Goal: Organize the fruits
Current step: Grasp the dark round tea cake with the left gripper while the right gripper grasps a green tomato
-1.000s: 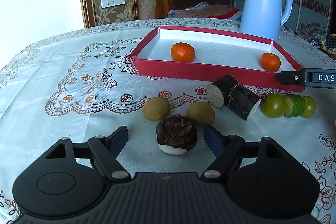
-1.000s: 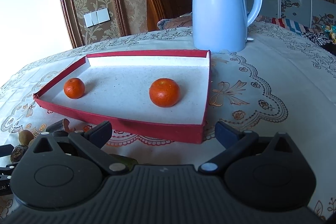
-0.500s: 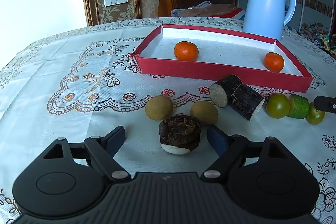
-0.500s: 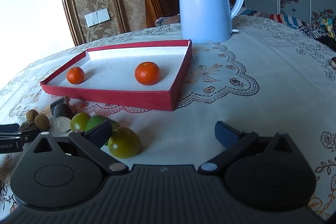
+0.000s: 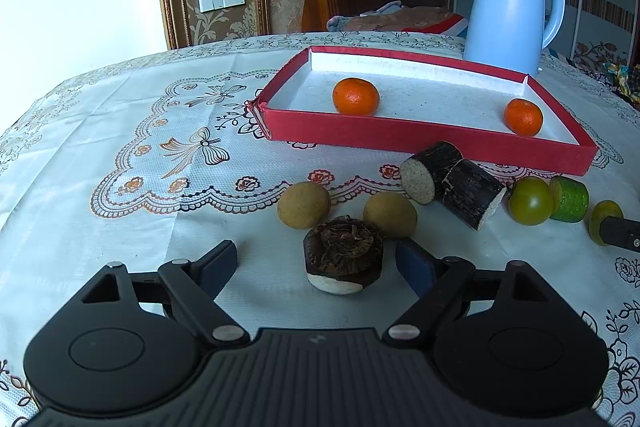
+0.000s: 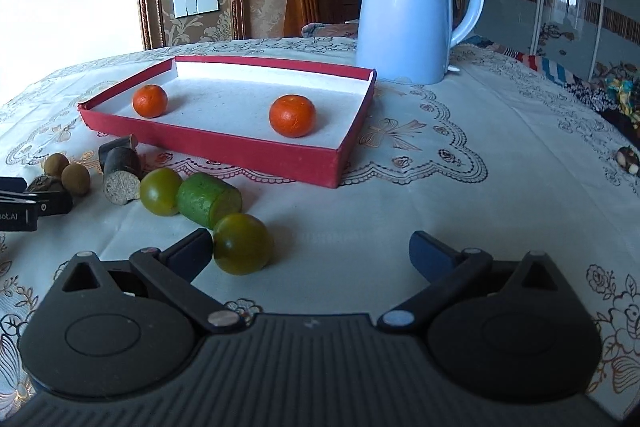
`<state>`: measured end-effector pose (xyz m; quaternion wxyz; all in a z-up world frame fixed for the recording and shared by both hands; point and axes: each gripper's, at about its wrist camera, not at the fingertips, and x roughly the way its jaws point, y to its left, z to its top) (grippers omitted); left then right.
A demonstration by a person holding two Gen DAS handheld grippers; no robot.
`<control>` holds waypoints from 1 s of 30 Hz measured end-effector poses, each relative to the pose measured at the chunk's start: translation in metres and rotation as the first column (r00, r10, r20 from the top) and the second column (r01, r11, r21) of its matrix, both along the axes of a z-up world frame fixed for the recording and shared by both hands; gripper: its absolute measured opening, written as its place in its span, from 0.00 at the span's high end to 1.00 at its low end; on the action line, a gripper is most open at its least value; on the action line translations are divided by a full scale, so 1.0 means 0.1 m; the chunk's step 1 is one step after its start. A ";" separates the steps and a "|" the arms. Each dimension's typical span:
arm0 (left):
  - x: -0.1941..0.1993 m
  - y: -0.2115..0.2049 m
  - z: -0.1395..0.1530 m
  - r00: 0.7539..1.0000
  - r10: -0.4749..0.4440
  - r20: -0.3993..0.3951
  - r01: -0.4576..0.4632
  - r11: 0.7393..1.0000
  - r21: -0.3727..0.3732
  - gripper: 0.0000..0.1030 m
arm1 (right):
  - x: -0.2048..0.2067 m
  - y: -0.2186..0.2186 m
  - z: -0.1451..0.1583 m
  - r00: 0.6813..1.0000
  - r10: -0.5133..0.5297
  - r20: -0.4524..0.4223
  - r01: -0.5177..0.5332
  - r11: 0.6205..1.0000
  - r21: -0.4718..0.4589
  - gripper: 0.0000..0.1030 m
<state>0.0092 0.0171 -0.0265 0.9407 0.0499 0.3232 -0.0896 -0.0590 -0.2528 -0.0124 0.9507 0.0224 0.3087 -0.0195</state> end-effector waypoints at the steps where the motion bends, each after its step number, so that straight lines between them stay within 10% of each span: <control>1: 0.00 0.00 0.00 1.000 0.000 0.000 0.000 1.000 -0.001 0.16 | 0.02 -0.01 -0.01 1.000 0.013 -0.010 -0.013 1.000 0.006 0.00; 23: 0.00 0.00 0.00 1.000 0.000 0.000 0.000 1.000 -0.001 0.15 | 0.15 0.19 -0.04 0.995 0.091 -0.028 -0.092 0.995 -0.038 0.35; 30: -0.02 -0.01 0.02 1.000 -0.019 0.017 0.019 1.000 -0.001 0.15 | 0.11 0.29 -0.03 0.989 0.145 -0.014 -0.146 0.987 -0.064 0.61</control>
